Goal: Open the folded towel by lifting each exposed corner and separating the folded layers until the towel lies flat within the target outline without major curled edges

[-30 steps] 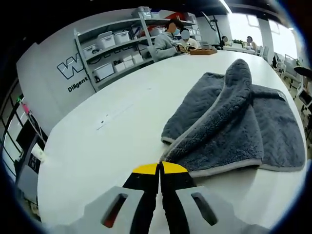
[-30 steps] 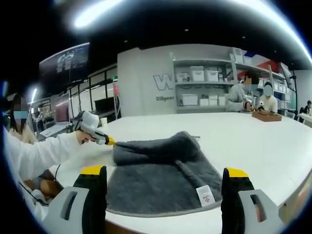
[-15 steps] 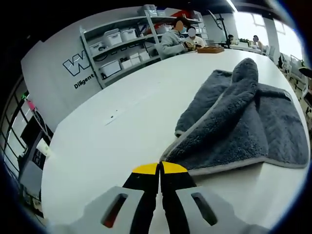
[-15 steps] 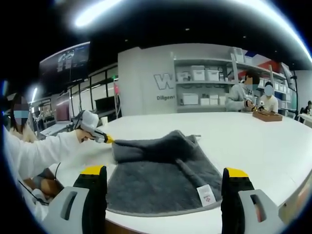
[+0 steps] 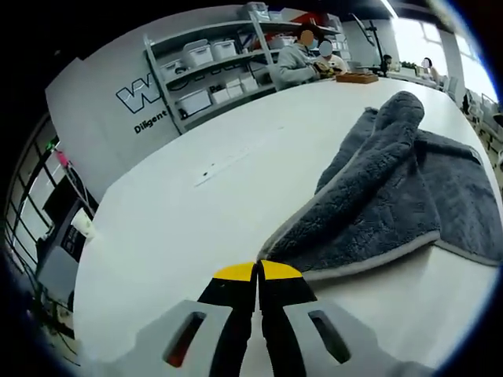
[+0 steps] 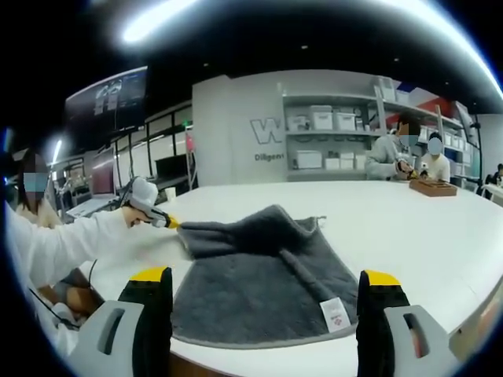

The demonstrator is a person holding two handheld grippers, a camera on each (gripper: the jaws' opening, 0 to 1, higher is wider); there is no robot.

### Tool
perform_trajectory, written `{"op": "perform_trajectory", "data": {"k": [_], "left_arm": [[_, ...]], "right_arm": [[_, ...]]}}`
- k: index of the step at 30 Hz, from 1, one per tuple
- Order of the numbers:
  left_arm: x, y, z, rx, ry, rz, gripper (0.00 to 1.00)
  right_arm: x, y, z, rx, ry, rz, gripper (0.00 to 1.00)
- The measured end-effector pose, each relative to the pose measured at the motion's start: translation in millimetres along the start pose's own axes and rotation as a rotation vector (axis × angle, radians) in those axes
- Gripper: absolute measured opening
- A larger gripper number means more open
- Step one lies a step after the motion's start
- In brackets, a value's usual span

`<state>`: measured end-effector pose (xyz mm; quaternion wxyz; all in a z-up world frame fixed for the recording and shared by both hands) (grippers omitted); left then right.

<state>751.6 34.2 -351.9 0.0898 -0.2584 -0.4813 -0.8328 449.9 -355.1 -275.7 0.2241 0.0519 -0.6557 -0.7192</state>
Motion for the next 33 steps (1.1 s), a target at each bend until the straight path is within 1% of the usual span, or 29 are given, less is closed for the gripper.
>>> {"op": "perform_trajectory", "data": {"k": [9, 13, 18, 33], "left_arm": [[-5, -7.0, 9.4, 0.034, 0.020, 0.023, 0.01], [-5, -9.2, 15.6, 0.064, 0.029, 0.029, 0.01], [-6, -12.1, 18.7, 0.086, 0.032, 0.035, 0.01], [-11, -24.4, 23.4, 0.096, 0.045, 0.063, 0.01]], "right_arm": [[2, -0.1, 0, 0.001, -0.004, -0.001, 0.98], [1, -0.7, 0, 0.000, -0.002, 0.000, 0.98], [1, -1.7, 0, -0.001, 0.000, 0.005, 0.98], [1, -1.6, -1, -0.002, -0.003, 0.009, 0.98]]}}
Point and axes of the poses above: the point that each gripper's makers call its tool centre point, and the gripper's own axes: x roughly backward along the fingers, z roughly to its left, y roughly out of its top, the point moved 7 cm from there along x, roughly backward along the fingers, and after that the axes turned 12 degrees about y, right-handed, at the moved point
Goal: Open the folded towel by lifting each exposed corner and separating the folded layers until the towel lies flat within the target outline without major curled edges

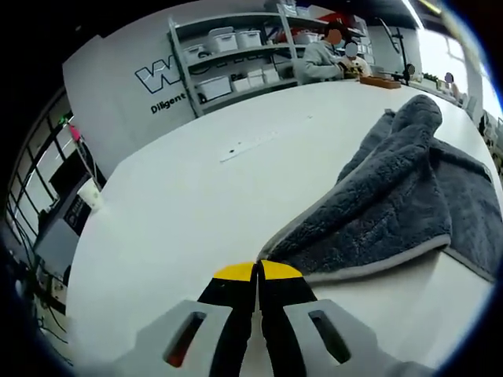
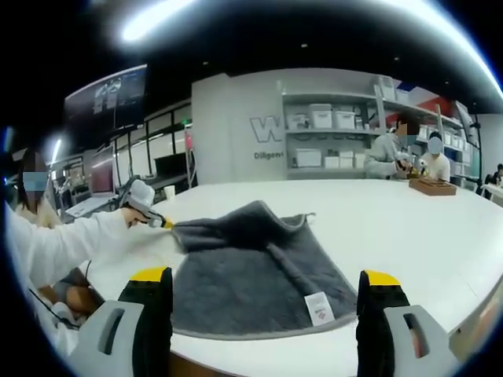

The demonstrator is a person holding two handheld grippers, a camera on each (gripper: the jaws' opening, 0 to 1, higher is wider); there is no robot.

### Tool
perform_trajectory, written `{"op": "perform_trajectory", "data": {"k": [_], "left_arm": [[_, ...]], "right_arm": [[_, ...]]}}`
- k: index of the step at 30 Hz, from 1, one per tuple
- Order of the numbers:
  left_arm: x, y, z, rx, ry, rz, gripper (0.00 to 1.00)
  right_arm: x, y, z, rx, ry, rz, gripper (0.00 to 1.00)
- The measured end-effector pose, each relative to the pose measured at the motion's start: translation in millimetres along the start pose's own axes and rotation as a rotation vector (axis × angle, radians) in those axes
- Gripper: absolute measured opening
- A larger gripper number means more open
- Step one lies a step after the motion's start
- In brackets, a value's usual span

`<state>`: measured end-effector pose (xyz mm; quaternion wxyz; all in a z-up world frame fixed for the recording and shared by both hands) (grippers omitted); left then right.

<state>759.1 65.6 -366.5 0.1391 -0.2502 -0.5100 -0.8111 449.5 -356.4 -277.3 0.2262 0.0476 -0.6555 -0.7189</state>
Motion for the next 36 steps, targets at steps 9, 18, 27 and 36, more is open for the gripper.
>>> {"op": "perform_trajectory", "data": {"k": [9, 18, 27, 36], "left_arm": [[0, -1.5, 1.6, 0.003, 0.004, 0.003, 0.01], [3, -12.5, 18.6, 0.042, 0.023, 0.021, 0.01], [35, -8.0, 23.4, 0.076, -0.034, -0.056, 0.01], [78, -18.8, 18.8, 0.103, -0.136, -0.148, 0.12]], "right_arm": [[0, 0.6, -1, 0.000, -0.004, 0.001, 0.98], [0, 1.5, 0, 0.000, -0.003, -0.002, 0.98], [-3, 0.3, 1, 0.003, 0.000, 0.008, 0.98], [-5, -2.9, 3, 0.011, -0.007, 0.023, 0.98]]}}
Point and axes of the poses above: the point that each gripper's makers call its tool centre point, and the gripper's own axes: x roughly backward along the fingers, z roughly to its left, y roughly out of its top, the point moved 7 cm from there along x, roughly backward along the fingers, and after that the axes turned 12 degrees about y, right-handed, at the moved point
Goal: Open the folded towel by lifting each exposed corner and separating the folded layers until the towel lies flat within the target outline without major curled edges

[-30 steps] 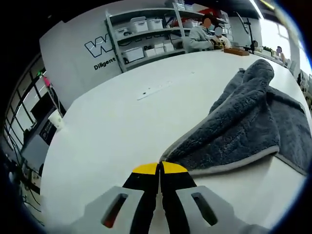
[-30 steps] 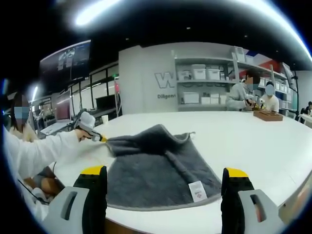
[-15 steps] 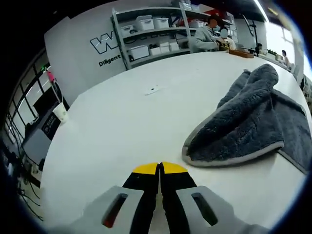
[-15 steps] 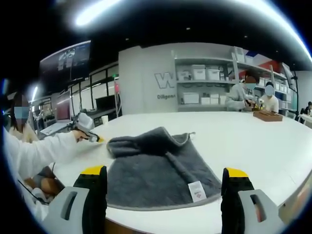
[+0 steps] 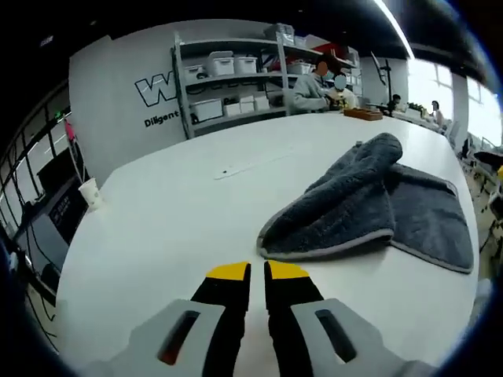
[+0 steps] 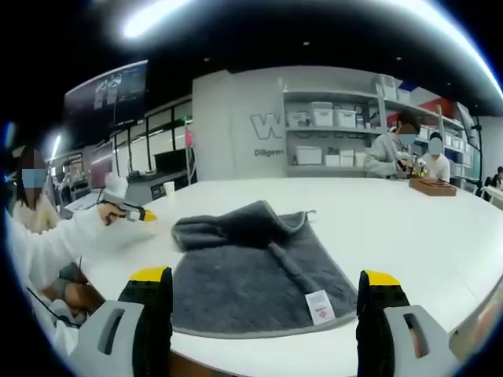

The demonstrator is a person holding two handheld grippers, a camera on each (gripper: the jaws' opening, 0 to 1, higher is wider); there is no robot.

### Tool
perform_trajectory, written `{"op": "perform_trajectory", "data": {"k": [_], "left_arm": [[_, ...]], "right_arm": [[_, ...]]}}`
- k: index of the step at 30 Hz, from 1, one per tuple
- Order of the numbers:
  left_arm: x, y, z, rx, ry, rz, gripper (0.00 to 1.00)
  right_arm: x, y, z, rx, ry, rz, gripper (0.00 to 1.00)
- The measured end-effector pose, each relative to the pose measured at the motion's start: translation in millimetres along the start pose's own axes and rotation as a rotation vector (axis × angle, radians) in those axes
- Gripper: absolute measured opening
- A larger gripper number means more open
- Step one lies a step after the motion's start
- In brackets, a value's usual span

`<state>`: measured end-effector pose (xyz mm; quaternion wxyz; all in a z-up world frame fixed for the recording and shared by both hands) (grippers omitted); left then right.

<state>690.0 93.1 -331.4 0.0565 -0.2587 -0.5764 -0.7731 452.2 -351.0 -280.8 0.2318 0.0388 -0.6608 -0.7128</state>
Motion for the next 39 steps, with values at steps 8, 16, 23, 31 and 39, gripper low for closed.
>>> {"op": "perform_trajectory", "data": {"k": [8, 16, 23, 31, 39], "left_arm": [[42, -0.9, -12.5, -0.009, -0.065, -0.082, 0.21], [79, -7.3, -16.0, 0.022, -0.123, -0.127, 0.32], [97, -22.8, -21.3, 0.020, -0.139, -0.135, 0.45], [119, -35.2, -24.3, 0.023, -0.129, -0.156, 0.55], [137, -42.2, -43.7, 0.007, -0.181, -0.160, 0.71]], "right_arm": [[-8, -2.2, 8, 0.017, 0.006, 0.024, 0.98], [-20, -3.0, 24, 0.030, 0.049, 0.043, 0.98], [-30, -6.2, 33, 0.040, 0.070, 0.069, 0.98], [-30, -8.4, 39, 0.052, 0.084, 0.076, 0.98], [-33, -12.4, 37, 0.044, 0.085, 0.092, 0.99]]}}
Point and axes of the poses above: the point that each gripper's makers call its tool centre point, and the gripper's own axes: x roughly backward along the fingers, z roughly to its left, y roughly out of its top, the point moved 7 cm from there along x, roughly backward along the fingers, and after that the axes turned 12 degrees about y, right-handed, at the moved point
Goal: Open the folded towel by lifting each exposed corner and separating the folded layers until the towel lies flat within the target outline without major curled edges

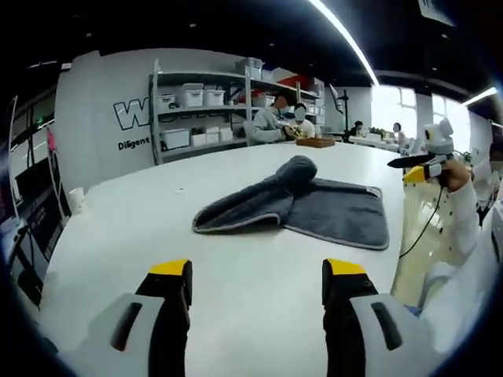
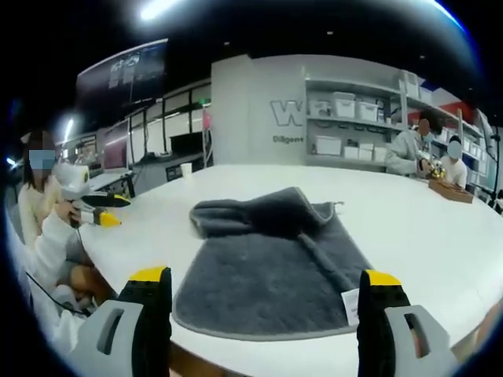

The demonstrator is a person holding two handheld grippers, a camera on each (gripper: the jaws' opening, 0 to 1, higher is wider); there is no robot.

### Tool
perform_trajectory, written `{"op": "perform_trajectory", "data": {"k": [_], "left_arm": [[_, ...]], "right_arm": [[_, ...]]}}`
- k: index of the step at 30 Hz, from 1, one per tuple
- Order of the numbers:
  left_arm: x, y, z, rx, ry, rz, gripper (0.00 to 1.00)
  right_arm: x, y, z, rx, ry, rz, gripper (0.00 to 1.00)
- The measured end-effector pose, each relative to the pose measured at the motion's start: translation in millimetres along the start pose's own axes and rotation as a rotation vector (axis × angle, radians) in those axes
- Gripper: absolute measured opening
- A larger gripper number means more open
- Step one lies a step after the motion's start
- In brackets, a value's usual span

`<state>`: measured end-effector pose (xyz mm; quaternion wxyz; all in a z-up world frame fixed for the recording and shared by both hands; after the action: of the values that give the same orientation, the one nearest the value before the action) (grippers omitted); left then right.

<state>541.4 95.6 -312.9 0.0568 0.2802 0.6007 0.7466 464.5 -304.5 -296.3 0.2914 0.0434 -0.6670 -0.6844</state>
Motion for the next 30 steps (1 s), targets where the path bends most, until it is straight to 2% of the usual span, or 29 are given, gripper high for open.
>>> {"op": "perform_trajectory", "data": {"k": [7, 12, 30], "left_arm": [[6, 1.1, -6.8, -0.014, -0.019, -0.011, 0.80], [8, -1.3, -8.5, 0.001, -0.016, -0.006, 0.94], [13, -7.9, -15.2, 0.007, -0.030, 0.001, 1.00]], "right_arm": [[-1, -1.5, 1, 0.000, 0.003, 0.009, 0.99], [-1, -3.0, -2, -0.008, -0.002, 0.014, 0.99], [-3, -8.4, -11, -0.029, -0.022, 0.032, 0.99]]}}
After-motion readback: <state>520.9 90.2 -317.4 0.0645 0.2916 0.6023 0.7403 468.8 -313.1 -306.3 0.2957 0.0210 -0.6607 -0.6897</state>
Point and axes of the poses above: the point that each gripper's makers call its tool centre point, and the gripper's own axes: x roughly backward along the fingers, z roughly to its left, y roughly out of its top, the point moved 7 cm from there along x, roughly backward along the fingers, and after that the axes turned 12 degrees about y, right-handed, at the moved point
